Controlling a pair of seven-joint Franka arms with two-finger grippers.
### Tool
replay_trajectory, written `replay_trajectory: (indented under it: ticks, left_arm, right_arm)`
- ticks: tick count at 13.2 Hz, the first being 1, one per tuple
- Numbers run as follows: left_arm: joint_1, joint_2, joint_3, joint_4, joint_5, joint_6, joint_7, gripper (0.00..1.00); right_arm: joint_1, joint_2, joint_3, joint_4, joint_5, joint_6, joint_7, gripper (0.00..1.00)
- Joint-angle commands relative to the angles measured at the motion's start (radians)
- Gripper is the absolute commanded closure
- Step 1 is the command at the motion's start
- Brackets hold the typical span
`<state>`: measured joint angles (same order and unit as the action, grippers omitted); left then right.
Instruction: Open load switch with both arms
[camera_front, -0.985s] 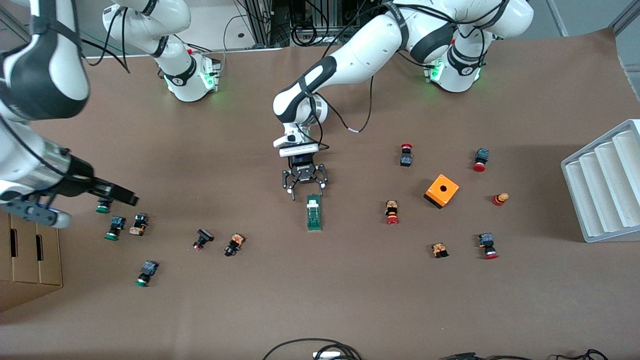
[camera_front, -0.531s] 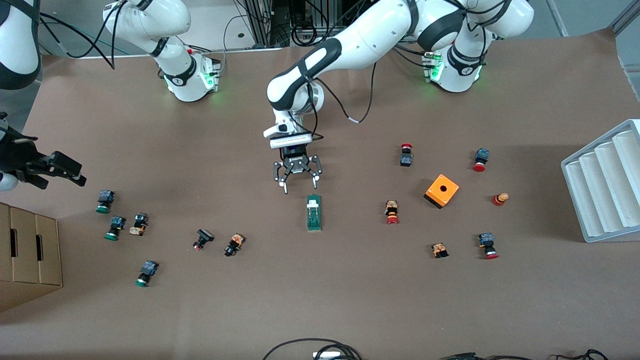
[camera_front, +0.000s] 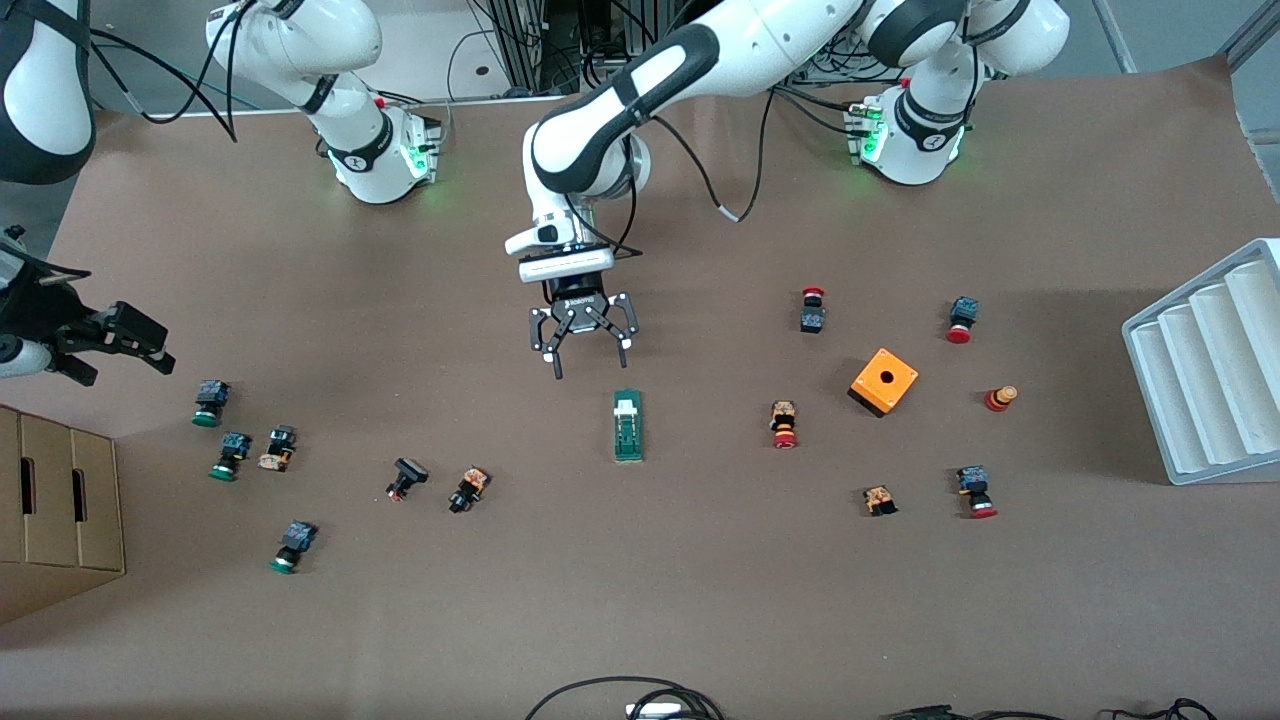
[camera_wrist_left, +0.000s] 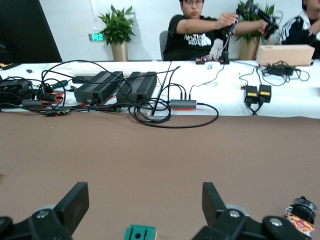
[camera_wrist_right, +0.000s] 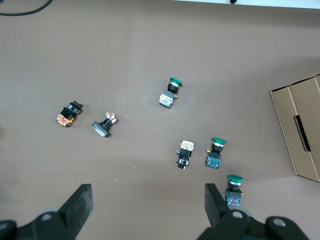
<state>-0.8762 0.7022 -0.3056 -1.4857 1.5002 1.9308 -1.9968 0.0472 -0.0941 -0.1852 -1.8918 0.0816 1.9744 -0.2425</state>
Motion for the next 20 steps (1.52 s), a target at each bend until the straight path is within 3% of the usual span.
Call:
replay_trajectory:
  ticks: [1,6,8,11,16,20]
  left_arm:
    - [0.042,-0.098,-0.024,-0.013,-0.125,0.037,0.180,0.00]
    - [0.097,-0.177,-0.044,0.035,-0.291,0.066,0.407,0.00]
    - [0.118,-0.216,-0.044,0.033,-0.334,0.103,0.415,0.00]
    - [0.154,-0.283,-0.044,0.031,-0.454,0.109,0.579,0.00]
    - [0.271,-0.412,-0.038,0.033,-0.733,0.109,0.893,0.00]
    - [0.361,-0.475,-0.035,0.042,-0.897,0.111,1.091,0.00]
  right_arm:
    - [0.002,-0.007,-0.002,0.010,-0.019,0.014,-0.009,0.00]
    - [0.003,-0.007,0.000,0.074,-0.068,-0.091,-0.159,0.00]
    - [-0.001,0.005,0.000,0.074,-0.059,-0.117,-0.152,0.00]
    - [0.002,0.011,0.000,0.080,-0.057,-0.121,-0.144,0.00]
    - [0.005,0.017,0.001,0.097,-0.054,-0.146,0.124,0.00]
    - [0.008,0.019,0.004,0.100,-0.066,-0.147,0.143,0.00]
